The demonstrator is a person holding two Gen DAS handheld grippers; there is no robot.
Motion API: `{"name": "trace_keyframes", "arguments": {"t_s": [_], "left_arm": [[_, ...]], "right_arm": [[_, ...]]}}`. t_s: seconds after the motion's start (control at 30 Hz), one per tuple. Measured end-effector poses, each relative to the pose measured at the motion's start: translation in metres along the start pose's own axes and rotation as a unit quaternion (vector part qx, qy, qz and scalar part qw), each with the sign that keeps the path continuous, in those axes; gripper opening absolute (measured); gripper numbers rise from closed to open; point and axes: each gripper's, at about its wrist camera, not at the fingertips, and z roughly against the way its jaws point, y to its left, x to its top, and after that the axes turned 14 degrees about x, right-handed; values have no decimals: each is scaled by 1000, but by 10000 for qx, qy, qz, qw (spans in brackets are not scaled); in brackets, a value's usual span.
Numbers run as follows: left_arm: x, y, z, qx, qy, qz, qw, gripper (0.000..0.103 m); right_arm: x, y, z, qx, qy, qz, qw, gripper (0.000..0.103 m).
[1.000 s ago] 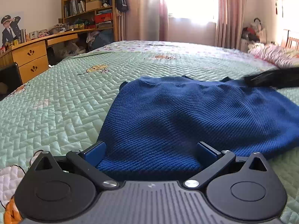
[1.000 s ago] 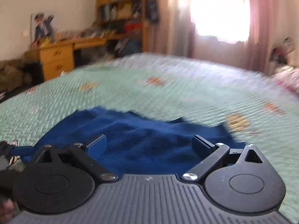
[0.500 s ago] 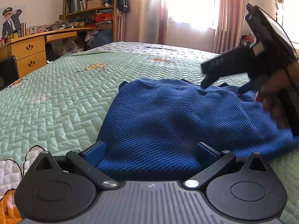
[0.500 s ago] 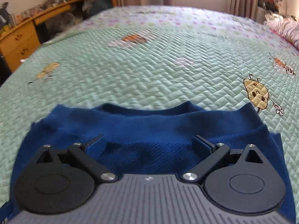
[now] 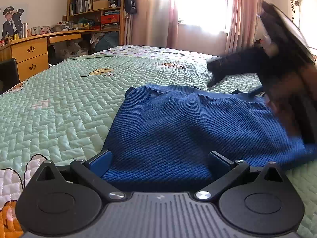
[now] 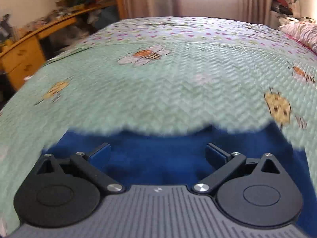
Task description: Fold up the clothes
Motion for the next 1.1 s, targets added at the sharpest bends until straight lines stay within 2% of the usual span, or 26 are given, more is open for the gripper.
{"name": "trace_keyframes", "arguments": {"t_s": [0.07,0.1,0.17,0.2,0.27,0.3,0.37,0.47,0.57,0.6,0.67,0.7,0.77,0.8,0.87,0.93,0.97,1.0,1.1], "left_arm": [[0,-1,0,10,-2,-15,10000,102],[0,-1,1,12,-4,-20,10000,102],[0,0,0,11,5,-19,10000,102],[0,0,0,12,8,-23,10000,102],[0,0,-1,8,7,-21,10000,102],[0,1,-1,6,6,-20,10000,102],[1,2,-1,-14,3,5,10000,102],[1,1,-1,-8,12,-1,10000,102],[1,0,-1,10,20,-26,10000,102],[1,-1,-1,13,21,-30,10000,102],[2,-1,1,23,16,-33,10000,102],[3,-1,3,30,11,-32,10000,102],[6,0,9,51,-41,-35,10000,102],[6,-2,13,33,-66,-82,9999,102],[7,-5,20,-4,-115,-183,9998,102],[2,-12,22,2,-93,-533,9985,102],[-1,-17,18,73,24,-769,9970,102],[-4,-18,13,96,187,-905,9957,102],[0,-10,11,-31,301,-666,9973,102]], "right_arm": [[-17,4,-9,-14,344,273,9990,101],[-14,2,-19,-76,423,402,9983,101],[-2,-8,-29,-263,269,610,9974,101],[5,-14,-29,-488,151,658,9965,101],[13,-24,-15,-913,174,515,9943,101],[9,-28,-2,-902,180,441,9948,101],[-17,-30,34,-507,173,381,9978,101],[-89,-32,80,-453,343,682,9961,101],[-152,-37,137,-444,-511,1203,9904,102],[-161,-40,144,-540,-556,1218,9895,102],[-164,-48,158,-670,-707,1006,9901,102],[-159,-50,165,-663,-948,873,9894,102],[-145,-47,169,-464,-1335,672,9877,102],[-137,-44,161,-298,-1318,616,9889,102],[-130,-36,137,-1,-918,678,9935,102],[-140,-29,116,-30,-396,976,9944,102],[-149,-28,114,-135,-364,1061,9936,102],[-158,-29,118,-146,-512,1029,9933,102],[-166,-39,141,-164,-739,717,9945,102]]}}
